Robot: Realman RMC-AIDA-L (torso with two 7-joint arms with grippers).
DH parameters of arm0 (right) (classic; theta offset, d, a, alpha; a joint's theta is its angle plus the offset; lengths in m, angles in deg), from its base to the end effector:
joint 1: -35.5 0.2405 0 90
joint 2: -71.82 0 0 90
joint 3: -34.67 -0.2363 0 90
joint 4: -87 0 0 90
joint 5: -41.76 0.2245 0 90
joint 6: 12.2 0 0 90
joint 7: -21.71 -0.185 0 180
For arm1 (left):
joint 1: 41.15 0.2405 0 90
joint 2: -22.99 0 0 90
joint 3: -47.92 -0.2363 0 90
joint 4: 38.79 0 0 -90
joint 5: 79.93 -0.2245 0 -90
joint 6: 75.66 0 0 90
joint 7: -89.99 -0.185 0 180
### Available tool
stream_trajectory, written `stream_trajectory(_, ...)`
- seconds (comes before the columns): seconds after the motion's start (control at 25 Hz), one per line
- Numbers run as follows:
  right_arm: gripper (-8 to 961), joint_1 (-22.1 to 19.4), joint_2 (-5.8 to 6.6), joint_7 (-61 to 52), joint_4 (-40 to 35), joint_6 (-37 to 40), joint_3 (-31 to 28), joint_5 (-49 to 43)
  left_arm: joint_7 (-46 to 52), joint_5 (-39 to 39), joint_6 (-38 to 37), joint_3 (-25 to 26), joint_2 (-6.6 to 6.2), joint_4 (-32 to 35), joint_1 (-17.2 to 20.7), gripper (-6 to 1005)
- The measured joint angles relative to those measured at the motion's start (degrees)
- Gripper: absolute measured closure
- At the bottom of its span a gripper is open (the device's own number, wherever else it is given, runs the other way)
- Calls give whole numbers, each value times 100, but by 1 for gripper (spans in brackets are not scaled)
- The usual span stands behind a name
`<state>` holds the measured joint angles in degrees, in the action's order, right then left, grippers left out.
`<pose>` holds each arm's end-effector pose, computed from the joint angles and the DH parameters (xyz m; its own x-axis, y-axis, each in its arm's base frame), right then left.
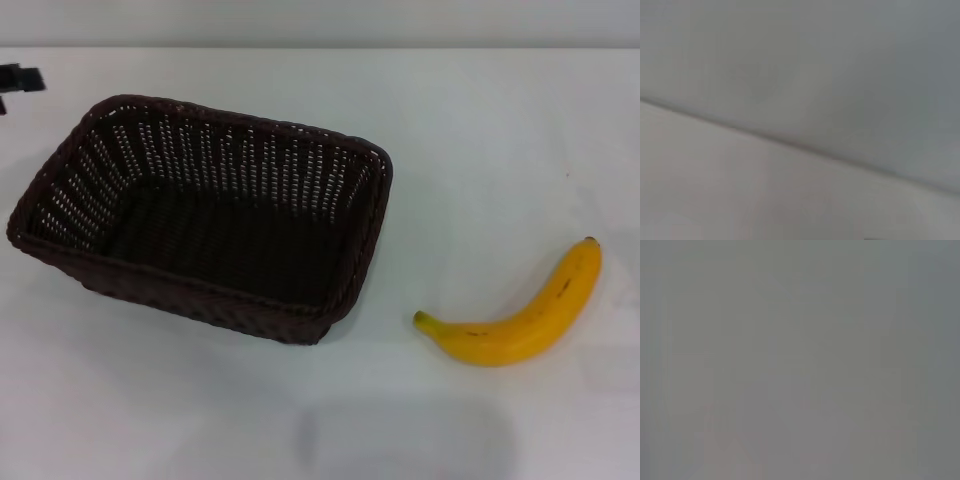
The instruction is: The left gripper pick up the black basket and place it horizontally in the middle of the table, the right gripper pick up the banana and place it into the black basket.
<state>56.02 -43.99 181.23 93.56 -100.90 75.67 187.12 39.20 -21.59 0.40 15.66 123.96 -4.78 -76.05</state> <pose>0.3592 0.3068 0.0540 0.5918 0.2182 -0.7759 -0.7937 -0.0104 -0.6083 -0.3131 0.4231 0.1231 0.2465 0.7360 0.6305 0.9687 -0.2062 -0.1380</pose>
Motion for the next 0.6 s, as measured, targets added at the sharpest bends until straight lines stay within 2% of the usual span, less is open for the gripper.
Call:
stream_trajectory(0.16,80,7,4,-142,-1,-66,5,0,725,-1017,705,-226,-260,320,-529,207)
stream_trajectory(0.28,80,13,2,-165,-1,-199,34,-12,1065,-1808,1003,-241,-311,420,-878,213)
stream_trajectory(0.44,80,-27,6,-172,0,-259,32,-13,1170,-2535,1141,-248,-241,468,-1228,221)
stream_trajectory(0.6,80,-100,0,-174,13,-407,30,-16,1302,-2970,1144,-408,-73,443,-1418,229)
